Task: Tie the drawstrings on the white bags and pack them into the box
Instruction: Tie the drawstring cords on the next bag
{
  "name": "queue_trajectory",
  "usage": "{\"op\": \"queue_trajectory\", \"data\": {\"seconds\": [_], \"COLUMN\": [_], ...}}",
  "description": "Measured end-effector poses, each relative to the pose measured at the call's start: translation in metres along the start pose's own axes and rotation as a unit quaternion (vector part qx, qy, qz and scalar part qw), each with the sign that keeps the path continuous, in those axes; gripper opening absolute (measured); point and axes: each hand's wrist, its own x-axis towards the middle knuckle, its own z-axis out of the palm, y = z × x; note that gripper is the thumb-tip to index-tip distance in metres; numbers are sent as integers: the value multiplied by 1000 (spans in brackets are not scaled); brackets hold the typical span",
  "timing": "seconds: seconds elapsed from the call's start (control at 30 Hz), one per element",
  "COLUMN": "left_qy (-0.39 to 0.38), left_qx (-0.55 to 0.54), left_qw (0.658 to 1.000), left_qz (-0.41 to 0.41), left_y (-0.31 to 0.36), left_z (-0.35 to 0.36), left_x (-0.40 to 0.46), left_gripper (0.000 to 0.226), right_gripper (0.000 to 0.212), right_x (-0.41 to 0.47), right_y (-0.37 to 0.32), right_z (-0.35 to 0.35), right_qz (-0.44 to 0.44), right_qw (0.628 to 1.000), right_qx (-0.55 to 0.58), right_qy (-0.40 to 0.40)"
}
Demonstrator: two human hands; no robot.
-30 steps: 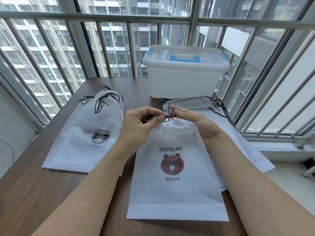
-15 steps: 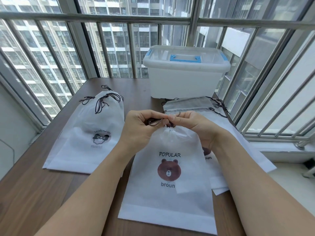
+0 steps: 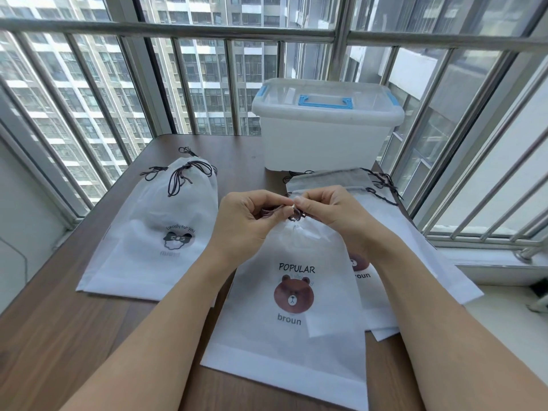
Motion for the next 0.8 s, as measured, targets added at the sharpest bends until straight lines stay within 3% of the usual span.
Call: {"op": "queue_trajectory", "data": {"seconds": [0.17,0.3,0.47,0.63,0.8], "left_qy": [-23,-18,-62,-51,2], "left_qx": [29,73,-29,-112,-86], "left_qw": [999,997,992,976,980], "left_qz": [12,-11,-106,-180,-182], "left_y": [0,-3,1,4,2], "left_z": [0,-3,-12,-16,-9], "left_x": [-2,-2,4,7,5], "left_gripper": [12,19,26,21,4], "right_gripper": [34,27,15,21,19], "right_x": [-5,-8,-6,-3,0], "right_y": [-4,-7,-4,1,5], "right_z": [-3,-4,-8,-1,9], "right_qz": [8,-36,-57,-72,-93], "right_qw": [998,990,976,984,988], "right_qx": [-69,-137,-209,-162,-119], "right_qy": [-10,-26,-15,-10,10]}}
